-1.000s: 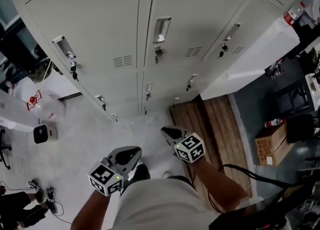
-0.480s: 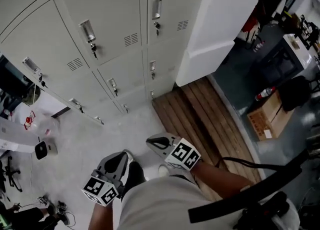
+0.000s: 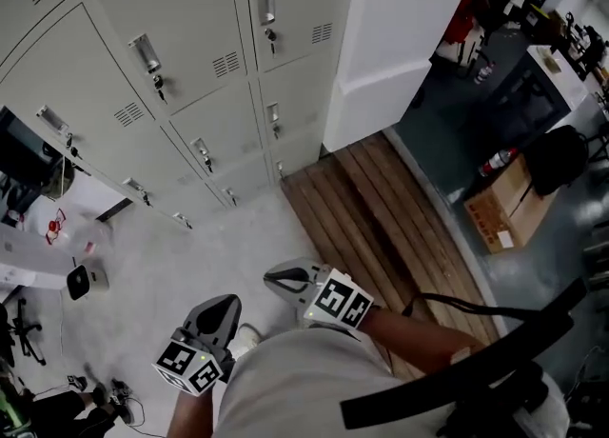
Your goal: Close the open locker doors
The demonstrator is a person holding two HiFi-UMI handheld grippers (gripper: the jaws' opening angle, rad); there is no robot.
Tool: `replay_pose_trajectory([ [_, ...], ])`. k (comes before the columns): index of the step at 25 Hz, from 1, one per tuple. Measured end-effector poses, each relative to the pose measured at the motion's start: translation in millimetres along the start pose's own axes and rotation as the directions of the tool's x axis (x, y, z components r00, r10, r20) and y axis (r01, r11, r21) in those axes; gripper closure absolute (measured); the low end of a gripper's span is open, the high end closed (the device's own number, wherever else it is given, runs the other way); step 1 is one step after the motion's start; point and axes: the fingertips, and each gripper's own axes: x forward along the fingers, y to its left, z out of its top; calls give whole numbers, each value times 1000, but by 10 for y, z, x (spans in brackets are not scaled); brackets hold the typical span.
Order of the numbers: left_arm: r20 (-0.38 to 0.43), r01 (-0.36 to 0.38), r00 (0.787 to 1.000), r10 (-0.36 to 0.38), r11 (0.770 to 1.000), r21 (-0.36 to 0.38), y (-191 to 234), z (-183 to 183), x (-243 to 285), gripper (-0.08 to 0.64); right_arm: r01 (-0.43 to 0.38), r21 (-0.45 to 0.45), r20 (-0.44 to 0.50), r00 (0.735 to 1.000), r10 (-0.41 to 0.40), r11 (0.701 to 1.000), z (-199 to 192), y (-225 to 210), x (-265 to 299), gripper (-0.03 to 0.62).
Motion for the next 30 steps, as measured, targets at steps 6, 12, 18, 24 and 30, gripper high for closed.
replay_pose_trajectory([
  [6, 38, 2, 999, -3, 999, 38, 40, 122, -235, 549, -2, -27, 9, 1000, 2, 1000, 219, 224, 141, 571],
  [12, 51, -27, 998, 26, 1000, 14, 249, -21, -651, 549, -35, -78, -5, 999, 35, 996, 401, 475, 421, 571],
  [18, 70, -57, 996, 58, 998, -3, 521, -81, -991, 549, -61, -104, -31, 998, 59, 993, 519, 671, 755, 572],
  [24, 84, -55, 995, 55, 998, -7, 679, -100, -1194, 549, -75, -107, -34, 997, 72, 991, 615, 842, 1025, 574],
  [30, 75, -45, 996, 46, 999, -11, 797, -158, -1381, 549, -69, -106, -37, 997, 65, 992, 664, 981, 1214, 574],
])
